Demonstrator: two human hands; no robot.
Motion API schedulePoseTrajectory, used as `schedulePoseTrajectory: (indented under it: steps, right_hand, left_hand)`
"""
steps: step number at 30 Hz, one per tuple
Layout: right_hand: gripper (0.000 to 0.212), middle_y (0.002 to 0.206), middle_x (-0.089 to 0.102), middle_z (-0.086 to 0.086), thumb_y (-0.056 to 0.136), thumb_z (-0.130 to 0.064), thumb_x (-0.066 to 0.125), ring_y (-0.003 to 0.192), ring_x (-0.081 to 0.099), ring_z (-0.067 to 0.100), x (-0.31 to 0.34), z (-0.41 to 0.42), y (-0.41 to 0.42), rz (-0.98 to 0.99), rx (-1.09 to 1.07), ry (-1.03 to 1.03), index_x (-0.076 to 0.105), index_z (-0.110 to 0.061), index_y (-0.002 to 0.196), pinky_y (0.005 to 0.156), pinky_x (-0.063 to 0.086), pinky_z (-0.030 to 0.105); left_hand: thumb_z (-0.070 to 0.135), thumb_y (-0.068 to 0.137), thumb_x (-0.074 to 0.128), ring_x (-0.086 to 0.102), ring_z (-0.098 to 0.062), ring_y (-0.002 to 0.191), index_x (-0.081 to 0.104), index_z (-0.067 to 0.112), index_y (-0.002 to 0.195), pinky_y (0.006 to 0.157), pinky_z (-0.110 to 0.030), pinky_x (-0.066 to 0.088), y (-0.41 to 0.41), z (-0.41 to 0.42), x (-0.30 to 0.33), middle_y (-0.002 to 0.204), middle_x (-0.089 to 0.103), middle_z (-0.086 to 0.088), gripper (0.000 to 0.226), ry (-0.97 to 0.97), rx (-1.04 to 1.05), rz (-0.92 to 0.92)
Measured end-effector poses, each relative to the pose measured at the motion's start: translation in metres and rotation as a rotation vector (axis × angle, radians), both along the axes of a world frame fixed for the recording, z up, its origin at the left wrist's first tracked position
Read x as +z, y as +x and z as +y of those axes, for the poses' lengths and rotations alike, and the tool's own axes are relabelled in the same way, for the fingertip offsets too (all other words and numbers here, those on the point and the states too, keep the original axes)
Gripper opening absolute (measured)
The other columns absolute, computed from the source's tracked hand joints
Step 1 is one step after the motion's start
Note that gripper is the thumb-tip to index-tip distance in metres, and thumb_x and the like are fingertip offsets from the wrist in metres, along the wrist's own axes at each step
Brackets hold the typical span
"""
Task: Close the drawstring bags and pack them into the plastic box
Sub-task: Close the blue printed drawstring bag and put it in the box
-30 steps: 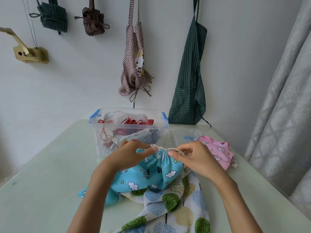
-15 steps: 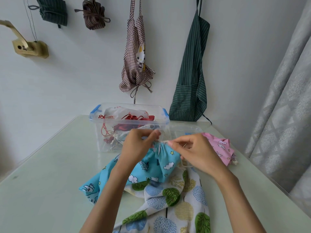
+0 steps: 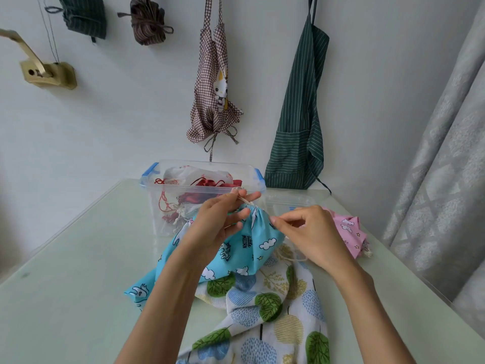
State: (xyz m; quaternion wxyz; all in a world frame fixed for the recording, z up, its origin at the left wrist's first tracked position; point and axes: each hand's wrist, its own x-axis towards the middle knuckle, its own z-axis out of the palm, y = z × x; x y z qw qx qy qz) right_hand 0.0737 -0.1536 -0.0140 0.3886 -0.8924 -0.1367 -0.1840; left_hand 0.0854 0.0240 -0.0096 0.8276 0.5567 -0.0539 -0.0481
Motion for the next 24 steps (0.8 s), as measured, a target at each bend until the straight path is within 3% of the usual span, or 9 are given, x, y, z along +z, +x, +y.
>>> schedulePoseTrajectory:
  steps: [4,8,11,13,15,19,22,24]
  right_hand:
    - [0.012,0.07,0.073,-0.009,0.083,-0.032,0.069,0.069,0.068,0.015,0.005,-0.009,-0.002,0.117,0.037,0.043,0.077,-0.023,0.084,0.068,0.053,0.03]
    - [0.02,0.059,0.067,-0.005,0.08,-0.04,0.068,0.054,0.056,0.001,0.007,-0.015,-0.008,0.319,0.144,-0.005,0.077,-0.022,0.079,0.06,0.047,0.019]
    - [0.032,0.064,0.067,0.002,0.071,-0.05,0.066,0.058,0.055,0.004,0.017,-0.027,-0.014,0.443,0.208,0.016,0.074,-0.019,0.072,0.06,0.045,0.017]
    - [0.033,0.056,0.061,-0.005,0.071,-0.05,0.063,0.053,0.052,0.001,0.024,-0.036,-0.018,0.486,0.194,0.028,0.07,-0.018,0.065,0.058,0.044,0.012]
    - [0.037,0.052,0.054,-0.008,0.072,-0.052,0.061,0.049,0.046,0.002,0.027,-0.041,-0.02,0.534,0.181,0.063,0.062,-0.018,0.056,0.058,0.042,0.011]
    - [0.041,0.049,0.046,-0.007,0.064,-0.06,0.062,0.045,0.038,0.004,0.025,-0.045,-0.012,0.521,0.061,0.308,0.055,-0.022,0.049,0.056,0.035,0.019]
    - [0.038,0.048,0.048,-0.008,0.066,-0.055,0.063,0.046,0.039,0.005,0.02,-0.038,-0.003,0.484,0.029,0.458,0.055,-0.02,0.054,0.05,0.035,0.015]
    - [0.037,0.049,0.052,-0.008,0.075,-0.049,0.063,0.05,0.042,0.007,0.012,-0.028,0.001,0.444,0.041,0.512,0.057,-0.017,0.058,0.056,0.036,0.018]
  left_hand:
    - [0.027,0.095,0.053,0.05,0.003,0.048,0.07,0.012,0.103,0.045,-0.012,0.031,0.0,0.003,-0.001,0.08,0.072,0.011,0.024,0.273,0.035,-0.071]
    - [0.028,0.091,0.058,0.043,0.0,0.047,0.074,0.016,0.097,0.046,-0.014,0.026,-0.001,0.006,-0.004,0.068,0.066,0.011,0.022,0.438,0.036,-0.116]
    - [0.029,0.089,0.06,0.037,-0.002,0.044,0.077,0.022,0.083,0.045,-0.014,0.024,-0.003,0.005,-0.004,0.053,0.055,0.012,0.019,0.675,-0.163,-0.124]
    - [0.03,0.089,0.06,0.032,-0.005,0.043,0.071,0.023,0.062,0.047,-0.018,0.022,-0.005,-0.002,-0.006,0.045,0.045,0.01,0.03,0.802,-0.327,-0.124]
    - [0.033,0.09,0.059,0.029,-0.008,0.045,0.067,0.016,0.063,0.048,-0.02,0.023,-0.007,-0.008,-0.008,0.048,0.038,0.006,0.033,0.914,-0.445,-0.156]
    - [0.031,0.095,0.05,0.034,-0.007,0.054,0.074,0.016,0.097,0.051,-0.018,0.029,-0.013,-0.015,-0.009,0.064,0.044,0.006,0.028,1.044,-0.676,-0.227]
    - [0.029,0.097,0.047,0.036,-0.007,0.056,0.074,0.029,0.087,0.054,-0.021,0.031,-0.019,-0.022,-0.008,0.063,0.045,0.013,0.028,1.07,-0.797,-0.246]
    - [0.035,0.096,0.048,0.037,-0.009,0.06,0.074,0.025,0.091,0.055,-0.022,0.032,-0.02,-0.026,-0.007,0.063,0.045,0.013,0.028,1.093,-0.813,-0.254]
